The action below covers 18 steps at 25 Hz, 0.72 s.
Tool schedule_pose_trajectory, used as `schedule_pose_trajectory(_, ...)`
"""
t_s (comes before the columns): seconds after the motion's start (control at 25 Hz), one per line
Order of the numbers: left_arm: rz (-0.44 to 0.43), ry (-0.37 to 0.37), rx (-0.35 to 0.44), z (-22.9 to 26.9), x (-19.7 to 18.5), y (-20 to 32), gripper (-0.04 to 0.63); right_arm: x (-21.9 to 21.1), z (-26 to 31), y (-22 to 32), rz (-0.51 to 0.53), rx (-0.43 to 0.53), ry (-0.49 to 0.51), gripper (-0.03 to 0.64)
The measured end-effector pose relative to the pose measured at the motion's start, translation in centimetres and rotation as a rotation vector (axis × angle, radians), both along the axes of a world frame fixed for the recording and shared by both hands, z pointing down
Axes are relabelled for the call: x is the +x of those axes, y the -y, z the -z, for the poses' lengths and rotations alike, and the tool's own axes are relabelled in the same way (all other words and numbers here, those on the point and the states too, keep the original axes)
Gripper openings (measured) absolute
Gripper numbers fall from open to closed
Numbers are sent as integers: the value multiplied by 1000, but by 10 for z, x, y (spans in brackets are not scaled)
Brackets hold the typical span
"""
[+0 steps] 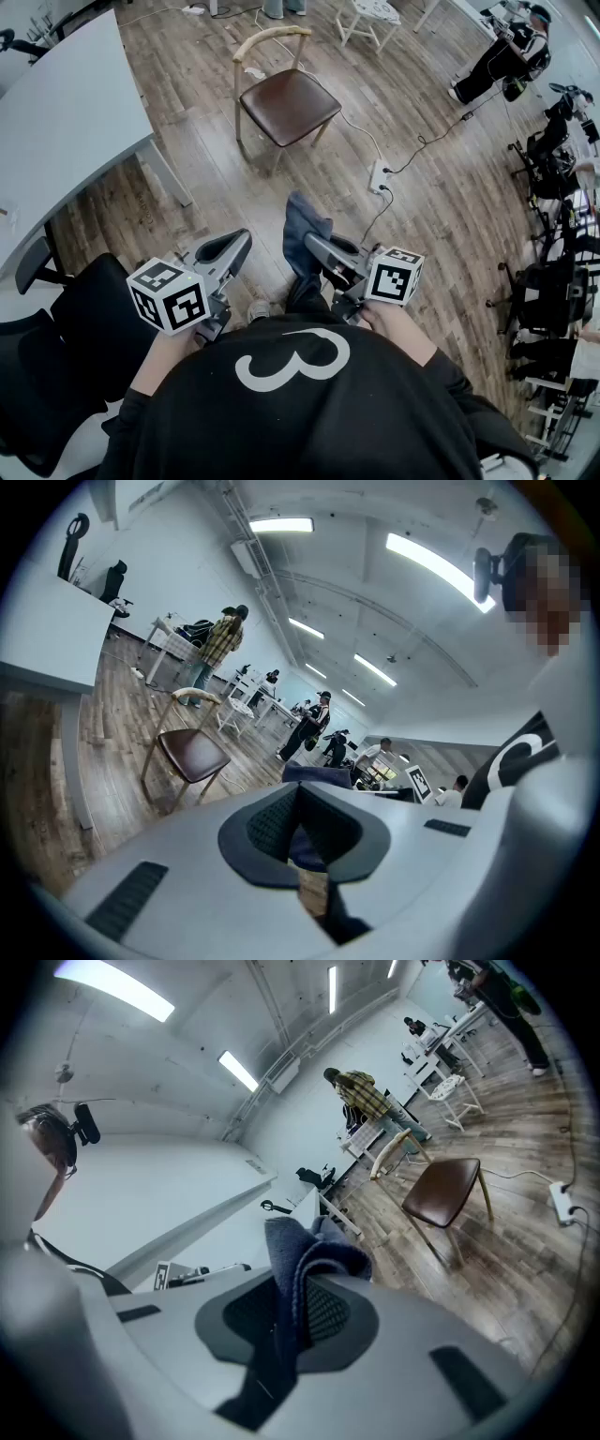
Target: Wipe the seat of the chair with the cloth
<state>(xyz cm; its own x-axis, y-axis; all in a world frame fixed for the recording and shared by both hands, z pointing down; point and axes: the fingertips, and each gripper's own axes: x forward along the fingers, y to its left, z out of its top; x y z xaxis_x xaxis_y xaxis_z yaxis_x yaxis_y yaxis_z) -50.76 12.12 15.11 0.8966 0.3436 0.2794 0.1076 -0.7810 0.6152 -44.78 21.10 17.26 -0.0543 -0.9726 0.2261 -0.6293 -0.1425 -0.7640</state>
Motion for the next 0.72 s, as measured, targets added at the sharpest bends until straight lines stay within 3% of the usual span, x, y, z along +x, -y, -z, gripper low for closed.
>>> schedule_pose_trajectory(0.4, -16, 59, -4, -22, 59, -18, 14, 57, -19, -17, -22, 30, 40, 48)
schedule_pose_trajectory(0.72, -22, 133, -28, -45, 155, -31, 14, 150, -40, -28, -26, 32, 95, 48)
